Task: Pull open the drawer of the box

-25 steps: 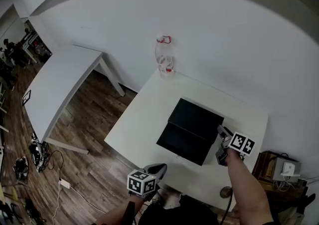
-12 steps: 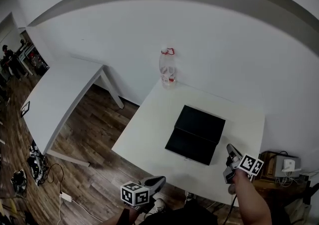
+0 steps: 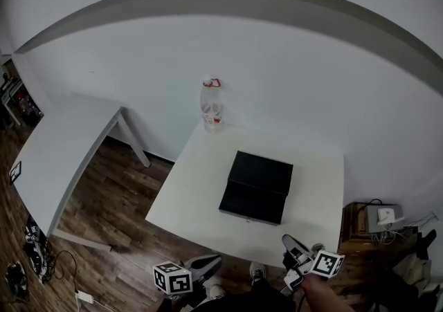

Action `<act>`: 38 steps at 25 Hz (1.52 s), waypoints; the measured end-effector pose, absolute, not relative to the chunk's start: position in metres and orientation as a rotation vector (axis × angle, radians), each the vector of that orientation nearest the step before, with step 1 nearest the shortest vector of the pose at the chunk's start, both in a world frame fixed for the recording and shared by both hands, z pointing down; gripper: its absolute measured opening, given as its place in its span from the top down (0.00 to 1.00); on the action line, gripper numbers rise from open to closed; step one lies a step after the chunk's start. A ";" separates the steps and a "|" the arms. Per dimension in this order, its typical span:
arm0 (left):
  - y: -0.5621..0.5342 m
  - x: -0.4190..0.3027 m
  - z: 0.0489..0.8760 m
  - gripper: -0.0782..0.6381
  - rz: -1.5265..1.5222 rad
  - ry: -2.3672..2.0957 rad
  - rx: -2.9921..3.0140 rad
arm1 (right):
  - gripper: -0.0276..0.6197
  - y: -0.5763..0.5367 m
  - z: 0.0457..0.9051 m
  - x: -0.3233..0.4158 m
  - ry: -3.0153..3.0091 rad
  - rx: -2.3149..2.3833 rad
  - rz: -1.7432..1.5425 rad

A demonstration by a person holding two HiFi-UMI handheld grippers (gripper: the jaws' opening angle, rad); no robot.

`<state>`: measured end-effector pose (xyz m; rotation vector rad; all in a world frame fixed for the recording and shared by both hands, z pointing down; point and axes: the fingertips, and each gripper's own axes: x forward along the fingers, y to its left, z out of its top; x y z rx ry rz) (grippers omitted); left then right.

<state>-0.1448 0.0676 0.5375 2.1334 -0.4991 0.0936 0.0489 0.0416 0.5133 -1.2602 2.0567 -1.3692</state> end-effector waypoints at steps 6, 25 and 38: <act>0.091 -0.139 0.514 0.89 0.017 -0.314 2.107 | 0.95 0.093 0.491 0.000 2.053 -1.159 -1.375; 0.164 -0.141 0.476 0.89 -0.052 0.050 2.113 | 0.95 0.182 0.463 -0.058 2.101 -1.094 -1.333; 0.164 -0.145 0.480 0.89 -0.063 0.024 2.100 | 0.95 0.186 0.463 -0.065 2.125 -1.078 -1.333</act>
